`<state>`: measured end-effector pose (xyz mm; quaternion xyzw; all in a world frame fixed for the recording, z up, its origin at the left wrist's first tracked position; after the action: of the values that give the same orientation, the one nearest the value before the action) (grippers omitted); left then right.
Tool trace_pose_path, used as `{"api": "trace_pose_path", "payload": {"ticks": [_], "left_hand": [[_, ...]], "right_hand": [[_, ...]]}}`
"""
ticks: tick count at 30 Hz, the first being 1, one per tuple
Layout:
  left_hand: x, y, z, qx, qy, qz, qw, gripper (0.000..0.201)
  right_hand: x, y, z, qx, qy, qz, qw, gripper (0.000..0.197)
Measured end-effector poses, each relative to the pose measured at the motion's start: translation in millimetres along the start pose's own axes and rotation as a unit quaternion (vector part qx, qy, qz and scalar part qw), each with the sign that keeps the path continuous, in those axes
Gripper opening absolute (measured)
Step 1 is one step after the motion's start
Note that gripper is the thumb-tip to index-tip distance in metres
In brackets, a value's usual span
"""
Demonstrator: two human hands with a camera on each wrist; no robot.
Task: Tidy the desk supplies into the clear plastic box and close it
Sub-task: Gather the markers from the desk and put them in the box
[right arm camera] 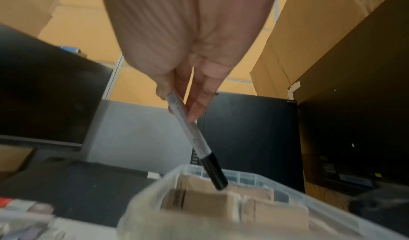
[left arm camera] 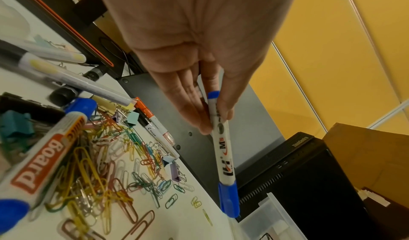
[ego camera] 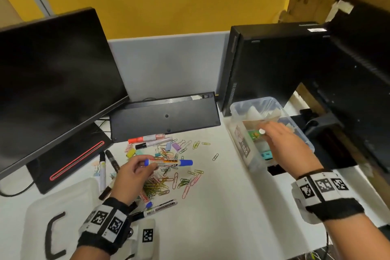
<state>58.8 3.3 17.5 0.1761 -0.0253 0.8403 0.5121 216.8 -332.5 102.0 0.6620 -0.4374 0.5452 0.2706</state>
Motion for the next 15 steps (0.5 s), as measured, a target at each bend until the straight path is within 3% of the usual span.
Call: {"api": "trace_pose_path", "payload": {"ticks": [3, 9, 11, 13, 15], "left_hand": [[-3.2, 3.0, 2.3, -0.001, -0.004, 0.001, 1.000, 0.018], [-6.6, 9.7, 2.5, 0.008, -0.020, -0.006, 1.000, 0.019], [-9.5, 12.7, 2.3, 0.011, -0.024, -0.009, 1.000, 0.018], [-13.3, 15.9, 3.2, 0.006, -0.027, -0.008, 1.000, 0.017], [-18.0, 18.4, 1.9, 0.006, -0.023, -0.008, 1.000, 0.015]], "right_hand": [[8.2, -4.4, 1.2, 0.020, -0.002, 0.019, 1.000, 0.033], [-59.1, -11.8, 41.1, -0.018, 0.095, -0.182, 0.979, 0.056], [-71.7, -12.9, 47.9, -0.032, 0.089, -0.216, 0.972, 0.042], [-71.6, -11.2, 50.3, -0.041, 0.054, -0.218, 0.974, 0.024], [-62.4, -12.6, 58.8, -0.058, 0.000, -0.178, 0.982, 0.026]]}}
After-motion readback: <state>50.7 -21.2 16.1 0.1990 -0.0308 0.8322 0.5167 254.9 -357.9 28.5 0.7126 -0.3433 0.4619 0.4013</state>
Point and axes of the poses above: each hand's wrist, its own y-axis away from the middle knuckle, its own x-axis out of the back of the hand, z = x × y, the point moved 8 cm from there along -y, towards the middle knuckle, and after that the axes turned 3 degrees about -x, right-handed, at the moved point
